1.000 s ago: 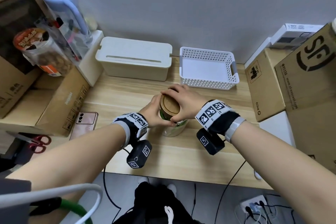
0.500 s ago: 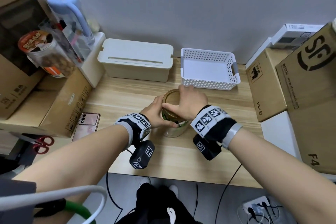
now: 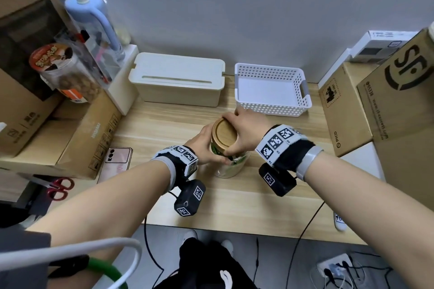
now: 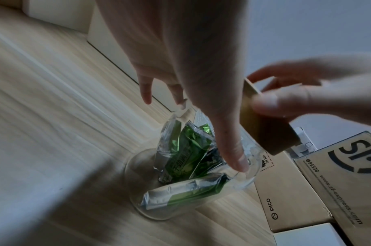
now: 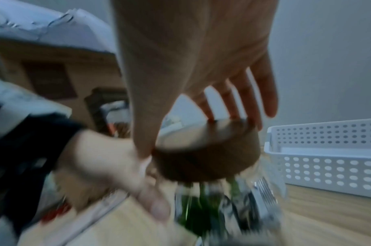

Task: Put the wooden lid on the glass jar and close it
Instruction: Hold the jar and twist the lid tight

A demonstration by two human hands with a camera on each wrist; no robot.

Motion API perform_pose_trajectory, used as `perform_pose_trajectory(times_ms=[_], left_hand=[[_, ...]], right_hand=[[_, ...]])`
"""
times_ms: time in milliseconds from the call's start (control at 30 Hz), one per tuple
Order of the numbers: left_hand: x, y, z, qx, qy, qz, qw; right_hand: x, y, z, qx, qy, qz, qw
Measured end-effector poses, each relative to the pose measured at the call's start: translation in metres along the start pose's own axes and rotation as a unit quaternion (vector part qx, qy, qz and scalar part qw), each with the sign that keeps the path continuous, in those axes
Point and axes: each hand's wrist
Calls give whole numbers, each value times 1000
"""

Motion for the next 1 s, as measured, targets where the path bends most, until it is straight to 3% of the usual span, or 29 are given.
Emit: perform_pose_trajectory(times_ms=[100,167,333,466,666,766,900,1000], left_hand=[[0,2,1,6,0,-14,1000],[0,2,1,8,-1,-16,1000],[4,0,-2,2,-6,-6,1000],[7,1,-2,0,-17,11,1000],[11,-4,-2,-5,-33,28,999],[15,-7,-4,-16,-34,34,999],[15,-6,-4,-6,-24,32,999],[15,-5,-5,-6,-33,36,999]], right_hand=[[-16,12,-4,42,95,-36,994],[-17,14,-4,24,123,-22,992],[3,-10,1,-111,-42,20,993],[3,-9,4,-98,-76,-15,992],[-9,1,0,4,58,-32,998],[-14,7,-2,5,87,-32,996],[-3,-1,-1,-89,-32,-2,995],[2,-4,0,-111,-85,-25,990]])
Point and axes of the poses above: each hand's wrist, its own z-axis towards the middle knuckle, its own y-axis out of the palm, x = y × z, and after that the axes turned 7 degrees about -x, right-handed
